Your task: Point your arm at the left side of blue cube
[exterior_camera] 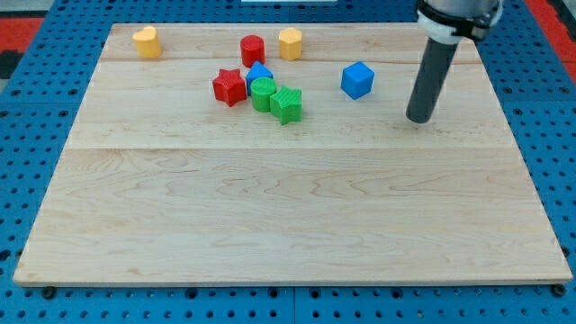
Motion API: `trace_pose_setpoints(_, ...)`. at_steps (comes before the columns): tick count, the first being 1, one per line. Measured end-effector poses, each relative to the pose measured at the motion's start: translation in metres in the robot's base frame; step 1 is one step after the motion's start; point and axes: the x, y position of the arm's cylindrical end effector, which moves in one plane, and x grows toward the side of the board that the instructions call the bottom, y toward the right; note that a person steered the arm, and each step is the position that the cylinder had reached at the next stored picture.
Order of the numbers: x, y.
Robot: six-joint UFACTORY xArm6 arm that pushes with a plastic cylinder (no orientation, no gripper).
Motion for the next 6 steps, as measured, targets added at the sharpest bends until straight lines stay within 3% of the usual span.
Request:
trace_pose_setpoints(2,-0.002,-0.001)
trace_pose_setpoints(4,-0.044,-0.045)
trace_pose_setpoints(6,-0.046,-0.108)
